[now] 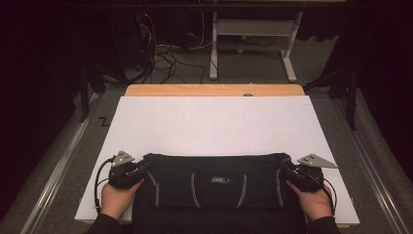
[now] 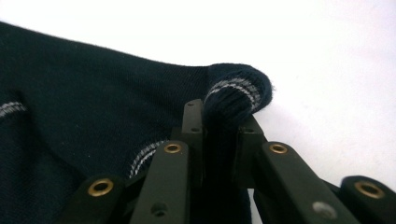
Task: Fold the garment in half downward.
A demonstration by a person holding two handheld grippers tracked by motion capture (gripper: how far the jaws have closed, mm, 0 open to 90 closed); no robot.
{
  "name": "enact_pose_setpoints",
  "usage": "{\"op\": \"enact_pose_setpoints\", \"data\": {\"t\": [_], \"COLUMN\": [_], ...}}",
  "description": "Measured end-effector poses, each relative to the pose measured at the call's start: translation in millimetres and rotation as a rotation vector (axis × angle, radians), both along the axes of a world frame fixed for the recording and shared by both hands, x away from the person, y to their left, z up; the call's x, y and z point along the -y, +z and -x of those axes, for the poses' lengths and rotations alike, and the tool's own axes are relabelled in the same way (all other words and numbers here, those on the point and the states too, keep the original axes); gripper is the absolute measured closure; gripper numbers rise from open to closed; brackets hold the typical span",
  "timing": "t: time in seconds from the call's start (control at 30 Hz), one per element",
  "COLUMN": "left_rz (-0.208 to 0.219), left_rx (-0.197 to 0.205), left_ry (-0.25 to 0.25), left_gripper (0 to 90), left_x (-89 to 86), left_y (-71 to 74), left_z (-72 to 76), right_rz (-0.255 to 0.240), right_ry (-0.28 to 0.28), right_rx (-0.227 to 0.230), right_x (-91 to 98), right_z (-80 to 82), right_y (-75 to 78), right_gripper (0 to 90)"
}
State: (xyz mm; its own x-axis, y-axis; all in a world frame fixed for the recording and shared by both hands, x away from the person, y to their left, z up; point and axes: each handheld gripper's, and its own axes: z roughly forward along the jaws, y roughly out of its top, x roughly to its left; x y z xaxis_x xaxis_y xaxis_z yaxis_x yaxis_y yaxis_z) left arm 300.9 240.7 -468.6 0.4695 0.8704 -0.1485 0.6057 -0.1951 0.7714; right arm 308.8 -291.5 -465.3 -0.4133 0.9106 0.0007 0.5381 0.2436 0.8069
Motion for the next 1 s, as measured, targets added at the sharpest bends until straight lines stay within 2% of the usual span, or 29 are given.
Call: {"op": "enact_pose_setpoints", "data": {"t": [0.07, 0.2, 0.5, 0.6, 0.67, 0.73, 0.8, 0.87, 1.0], "left_rz": [0.005, -0.012, 0.017, 0.022, 0.008, 0.008, -0.011, -0.02, -0.012], "left_rx": [0.012, 0.047, 0.093, 0.124, 0.144, 0.149, 0.148, 0.143, 0.145], "left_ry": [0.0, -0.001, -0.009, -0.018, -0.021, -0.019, -0.024, -0.026, -0.007], "left_gripper": [73.9, 74.0, 74.1, 74.1, 74.1, 74.7, 74.7, 74.8, 74.8], "left_x": [-0.5, 2.0, 3.1, 4.3, 5.1, 5.5, 6.8, 6.9, 4.9], "left_y": [1.4, 3.6, 12.2, 18.7, 23.3, 26.3, 27.4, 28.3, 34.8], "left_z": [0.6, 3.7, 11.4, 16.4, 18.1, 16.3, 12.9, 7.8, -4.3], "right_rz": [0.005, 0.002, -0.004, -0.01, -0.01, -0.012, -0.018, -0.003, 0.006], "right_ry": [0.004, 0.011, 0.02, 0.018, 0.02, 0.022, 0.028, 0.033, 0.019], "right_rx": [0.022, 0.032, 0.09, 0.113, 0.136, 0.154, 0.163, 0.174, 0.185], "right_x": [-0.1, 0.6, 0.5, 0.3, -0.2, -1.5, -2.8, -4.1, -4.7], "right_z": [1.0, 2.1, 9.6, 12.9, 15.2, 16.8, 15.7, 12.6, 2.0], "right_y": [2.1, 2.8, 12.7, 16.6, 21.0, 26.2, 30.9, 34.9, 43.6], "right_gripper": [80.0, 79.9, 80.0, 79.9, 80.0, 80.0, 80.0, 80.0, 80.1]}}
